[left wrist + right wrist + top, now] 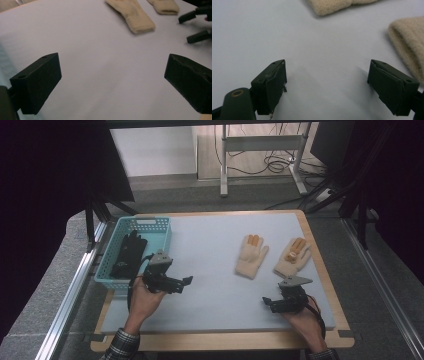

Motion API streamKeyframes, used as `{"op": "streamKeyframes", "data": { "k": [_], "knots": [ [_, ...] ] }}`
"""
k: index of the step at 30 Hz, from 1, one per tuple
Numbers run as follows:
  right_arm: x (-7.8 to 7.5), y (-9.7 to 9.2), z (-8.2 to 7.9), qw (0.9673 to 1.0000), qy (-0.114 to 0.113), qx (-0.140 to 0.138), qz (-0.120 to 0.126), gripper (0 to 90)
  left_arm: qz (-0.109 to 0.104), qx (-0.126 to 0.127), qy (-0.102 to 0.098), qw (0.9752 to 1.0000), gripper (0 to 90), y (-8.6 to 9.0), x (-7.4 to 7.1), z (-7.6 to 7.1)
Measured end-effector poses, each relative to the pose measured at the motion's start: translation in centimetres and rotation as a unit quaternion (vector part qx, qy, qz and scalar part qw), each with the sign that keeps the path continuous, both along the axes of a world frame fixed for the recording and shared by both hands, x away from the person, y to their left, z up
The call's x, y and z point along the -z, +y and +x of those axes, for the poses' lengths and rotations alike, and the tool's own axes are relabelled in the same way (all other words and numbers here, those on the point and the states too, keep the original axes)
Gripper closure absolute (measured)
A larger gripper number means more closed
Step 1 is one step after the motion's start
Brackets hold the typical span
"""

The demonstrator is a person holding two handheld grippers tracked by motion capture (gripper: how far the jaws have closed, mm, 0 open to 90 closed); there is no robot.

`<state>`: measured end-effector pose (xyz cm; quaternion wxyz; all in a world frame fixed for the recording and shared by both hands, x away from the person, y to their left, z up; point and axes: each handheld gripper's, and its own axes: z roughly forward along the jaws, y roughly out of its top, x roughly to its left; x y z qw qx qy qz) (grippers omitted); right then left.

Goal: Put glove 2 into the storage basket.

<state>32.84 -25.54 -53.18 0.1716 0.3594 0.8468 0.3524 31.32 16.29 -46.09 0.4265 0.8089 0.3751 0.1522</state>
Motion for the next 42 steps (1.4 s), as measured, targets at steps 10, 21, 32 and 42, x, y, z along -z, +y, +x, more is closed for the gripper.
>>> {"op": "streamKeyframes", "data": {
  "k": [10, 21, 32, 42],
  "knots": [
    [0.0, 0.0, 0.0, 1.0, -0.001, 0.001, -0.001, 15.0, 0.032, 0.015, -0.01, 0.9993, 0.9, -3.1, 4.0, -2.4],
    [0.0, 0.1, 0.0, 1.0, -0.002, 0.001, -0.002, 15.1, 0.074, -0.025, 0.025, 0.9966, 0.9, -2.6, 8.3, -2.2],
    [-0.2, -0.1, 0.1, 0.9998, 0.006, 0.002, 0.018, 20.1, 0.066, -0.036, 0.054, 0.9957, 0.8, -2.2, 8.9, -1.8],
    [-2.4, 0.9, 2.7, 0.9994, -0.003, -0.011, 0.032, 27.4, 0.065, -0.036, 0.053, 0.9958, 0.8, -2.2, 9.0, -1.8]
  ]
}}
